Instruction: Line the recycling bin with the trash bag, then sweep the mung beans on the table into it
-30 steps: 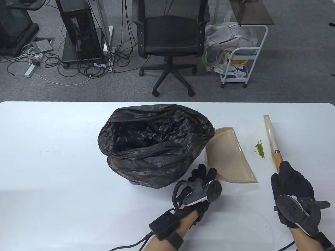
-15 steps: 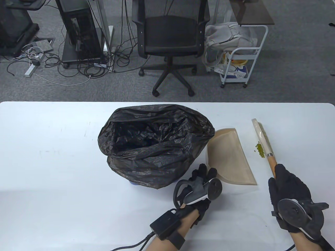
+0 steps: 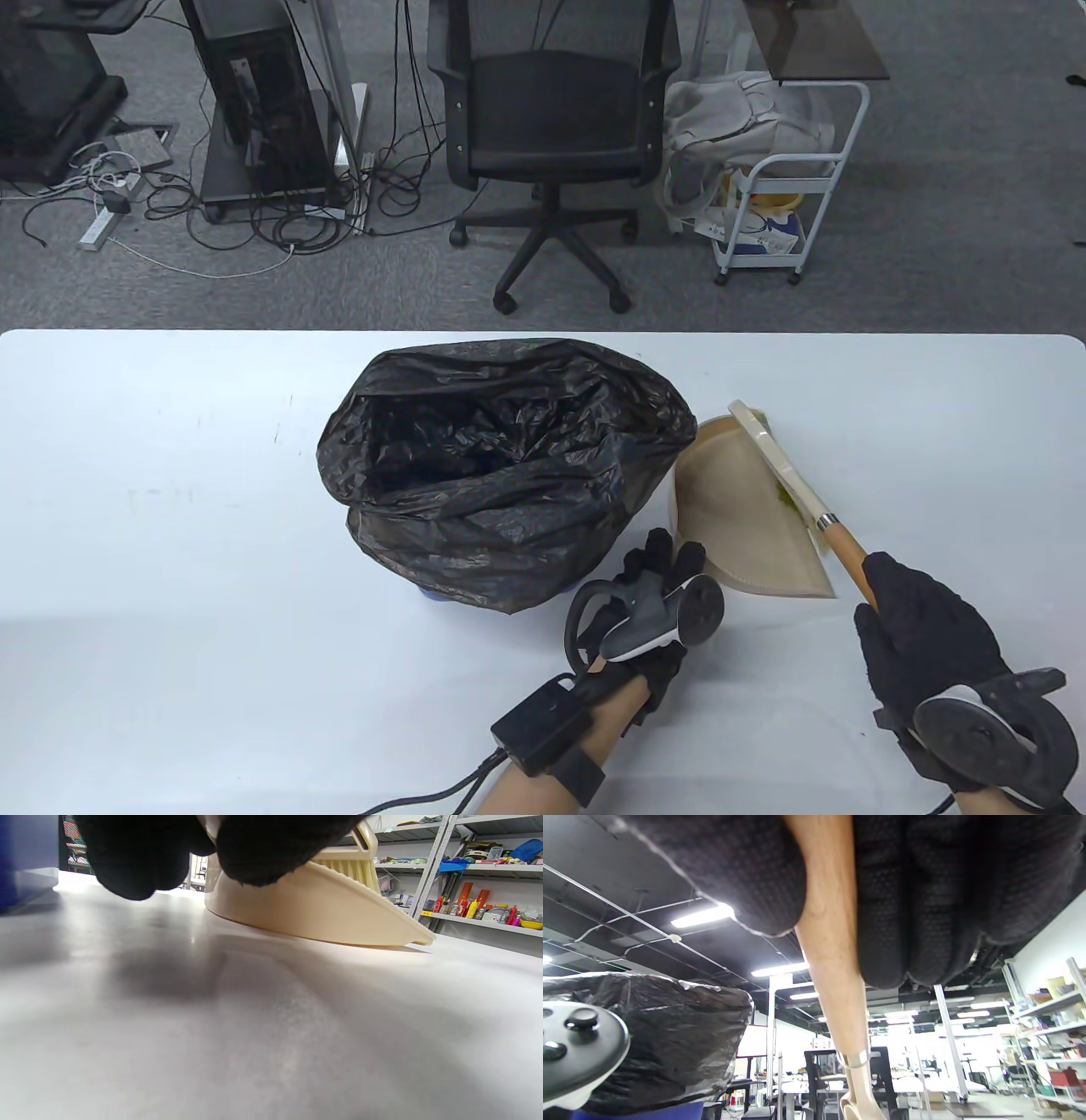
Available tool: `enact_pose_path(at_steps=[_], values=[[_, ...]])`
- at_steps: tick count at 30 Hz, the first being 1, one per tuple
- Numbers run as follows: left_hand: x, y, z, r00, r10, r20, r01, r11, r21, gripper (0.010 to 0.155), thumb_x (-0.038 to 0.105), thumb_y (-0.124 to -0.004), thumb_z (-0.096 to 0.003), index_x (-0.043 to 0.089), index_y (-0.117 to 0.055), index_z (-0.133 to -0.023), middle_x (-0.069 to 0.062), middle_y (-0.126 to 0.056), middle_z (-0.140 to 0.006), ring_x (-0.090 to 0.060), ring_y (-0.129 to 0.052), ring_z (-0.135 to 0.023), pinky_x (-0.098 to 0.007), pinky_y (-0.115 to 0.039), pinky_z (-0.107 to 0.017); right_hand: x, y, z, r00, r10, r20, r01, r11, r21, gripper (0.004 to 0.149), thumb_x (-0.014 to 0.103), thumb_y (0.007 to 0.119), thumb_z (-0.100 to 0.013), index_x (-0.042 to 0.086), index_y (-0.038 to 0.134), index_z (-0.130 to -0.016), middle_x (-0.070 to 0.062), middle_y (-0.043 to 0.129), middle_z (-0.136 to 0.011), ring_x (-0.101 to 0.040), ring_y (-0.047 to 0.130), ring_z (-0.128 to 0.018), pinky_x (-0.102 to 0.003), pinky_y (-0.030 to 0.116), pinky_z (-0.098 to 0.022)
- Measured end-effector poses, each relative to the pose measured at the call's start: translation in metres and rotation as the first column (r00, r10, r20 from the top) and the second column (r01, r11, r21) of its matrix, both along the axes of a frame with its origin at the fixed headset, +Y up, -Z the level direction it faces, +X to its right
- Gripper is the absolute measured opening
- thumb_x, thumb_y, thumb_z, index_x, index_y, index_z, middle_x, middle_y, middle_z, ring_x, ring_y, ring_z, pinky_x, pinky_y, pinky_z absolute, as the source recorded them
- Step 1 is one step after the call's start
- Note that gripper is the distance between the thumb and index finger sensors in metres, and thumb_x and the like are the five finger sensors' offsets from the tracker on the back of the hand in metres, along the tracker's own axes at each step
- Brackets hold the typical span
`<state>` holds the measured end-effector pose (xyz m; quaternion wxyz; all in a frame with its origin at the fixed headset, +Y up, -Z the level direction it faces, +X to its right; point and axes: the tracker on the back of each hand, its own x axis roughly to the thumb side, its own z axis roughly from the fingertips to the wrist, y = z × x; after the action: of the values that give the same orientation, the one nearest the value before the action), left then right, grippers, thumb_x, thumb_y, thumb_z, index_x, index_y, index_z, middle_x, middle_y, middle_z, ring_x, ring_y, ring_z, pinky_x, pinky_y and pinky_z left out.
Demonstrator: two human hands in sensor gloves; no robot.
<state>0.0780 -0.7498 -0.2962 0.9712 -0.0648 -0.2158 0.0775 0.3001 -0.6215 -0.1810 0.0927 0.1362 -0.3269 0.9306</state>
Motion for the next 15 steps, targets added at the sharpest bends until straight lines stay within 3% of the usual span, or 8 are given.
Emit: enact_pose_path(at_steps=[12, 15], values=[[-0.001, 0.000, -0.001, 1.000, 0.011, 0.002, -0.011, 1.000, -0.011, 0.071, 0.005, -0.081, -0.0506, 0.013, -0.049, -0.114, -0.034, -0.047, -0.118, -0.065, -0.072, -0.097, -0.066, -0.077, -0.067, 0.016, -0.002, -0.008, 0.988, 0.026, 0.154, -0.028, 1.000, 0.012, 0.056, 0.027, 0.086, -0.045, -0.006, 0.087, -0.090, -0.031, 0.101, -0.070, -0.052, 0.103, -0.060, -0.063, 0.084, -0.043], [-0.001, -0.001, -0.001, 1.000, 0.011, 0.002, -0.011, 1.000, -0.012, 0.072, 0.005, -0.081, -0.0504, 0.012, -0.049, -0.114, -0.034, -0.047, -0.118, -0.065, -0.072, -0.097, -0.066, -0.077, -0.066, 0.019, -0.002, -0.009, 0.990, -0.012, 0.141, 0.012, 1.000, 0.001, 0.056, 0.027, 0.086, -0.045, -0.006, 0.087, -0.090, -0.032, 0.101, -0.069, -0.053, 0.103, -0.059, -0.063, 0.084, -0.043]])
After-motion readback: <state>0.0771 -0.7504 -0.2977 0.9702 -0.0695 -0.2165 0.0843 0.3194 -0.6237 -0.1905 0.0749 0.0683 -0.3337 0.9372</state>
